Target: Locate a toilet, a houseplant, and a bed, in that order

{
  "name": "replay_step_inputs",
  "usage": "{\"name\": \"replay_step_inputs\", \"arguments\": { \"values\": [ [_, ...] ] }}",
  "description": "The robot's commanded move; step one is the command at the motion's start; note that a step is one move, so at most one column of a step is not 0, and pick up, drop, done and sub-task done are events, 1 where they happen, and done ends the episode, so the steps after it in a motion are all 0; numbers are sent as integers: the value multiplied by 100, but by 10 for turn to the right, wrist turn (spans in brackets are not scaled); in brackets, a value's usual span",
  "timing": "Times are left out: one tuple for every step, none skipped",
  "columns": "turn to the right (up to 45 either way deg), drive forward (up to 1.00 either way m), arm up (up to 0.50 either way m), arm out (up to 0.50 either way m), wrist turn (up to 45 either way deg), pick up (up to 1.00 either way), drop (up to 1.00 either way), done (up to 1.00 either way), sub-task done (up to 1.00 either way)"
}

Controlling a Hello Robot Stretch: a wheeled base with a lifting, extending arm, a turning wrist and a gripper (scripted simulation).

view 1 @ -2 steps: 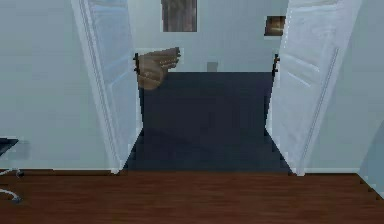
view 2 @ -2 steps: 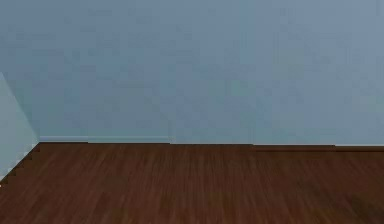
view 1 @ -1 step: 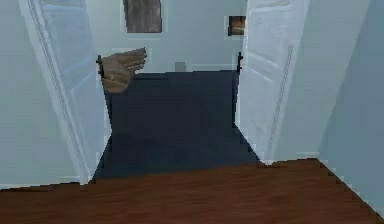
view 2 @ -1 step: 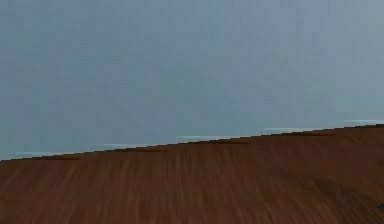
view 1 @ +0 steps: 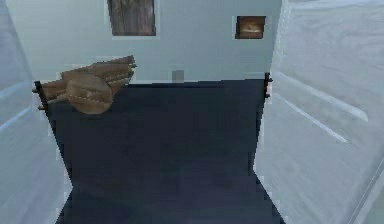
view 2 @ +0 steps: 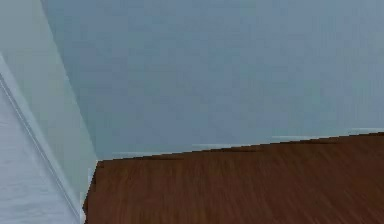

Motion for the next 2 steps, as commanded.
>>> {"name": "replay_step_inputs", "arguments": {
  "values": [
    [0, 100, 0, 0, 0, 0, 0, 0, 0],
    [0, 85, 0, 0, 0, 0, 0, 0, 0]
  ]
}}
